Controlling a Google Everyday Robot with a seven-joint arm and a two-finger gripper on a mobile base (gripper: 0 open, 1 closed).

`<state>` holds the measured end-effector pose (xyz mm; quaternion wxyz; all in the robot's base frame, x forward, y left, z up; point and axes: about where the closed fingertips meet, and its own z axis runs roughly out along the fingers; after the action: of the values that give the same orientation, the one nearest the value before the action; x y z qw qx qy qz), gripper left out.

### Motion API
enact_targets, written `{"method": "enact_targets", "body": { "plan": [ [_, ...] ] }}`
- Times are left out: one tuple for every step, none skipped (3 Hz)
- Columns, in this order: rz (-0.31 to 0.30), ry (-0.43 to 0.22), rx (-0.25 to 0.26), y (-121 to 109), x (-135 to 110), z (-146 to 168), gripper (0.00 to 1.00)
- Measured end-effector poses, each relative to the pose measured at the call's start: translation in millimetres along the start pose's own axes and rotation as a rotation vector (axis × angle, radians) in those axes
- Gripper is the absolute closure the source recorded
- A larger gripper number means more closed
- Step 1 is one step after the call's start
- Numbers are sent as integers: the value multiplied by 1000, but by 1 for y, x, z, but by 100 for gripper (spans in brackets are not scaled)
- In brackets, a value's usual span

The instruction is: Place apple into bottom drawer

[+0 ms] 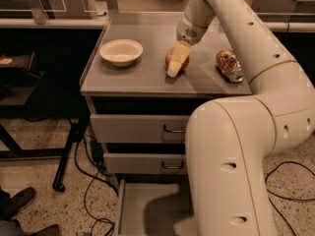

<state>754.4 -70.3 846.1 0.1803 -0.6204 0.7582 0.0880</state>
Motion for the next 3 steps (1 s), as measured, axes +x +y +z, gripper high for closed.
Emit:
{"method": "enact_targets", "body": {
  "plan": [
    [0, 0, 0, 0, 0, 0, 24],
    [0, 0, 0, 0, 0, 0, 47],
    [0, 0, 0, 0, 0, 0, 70]
  ]
}}
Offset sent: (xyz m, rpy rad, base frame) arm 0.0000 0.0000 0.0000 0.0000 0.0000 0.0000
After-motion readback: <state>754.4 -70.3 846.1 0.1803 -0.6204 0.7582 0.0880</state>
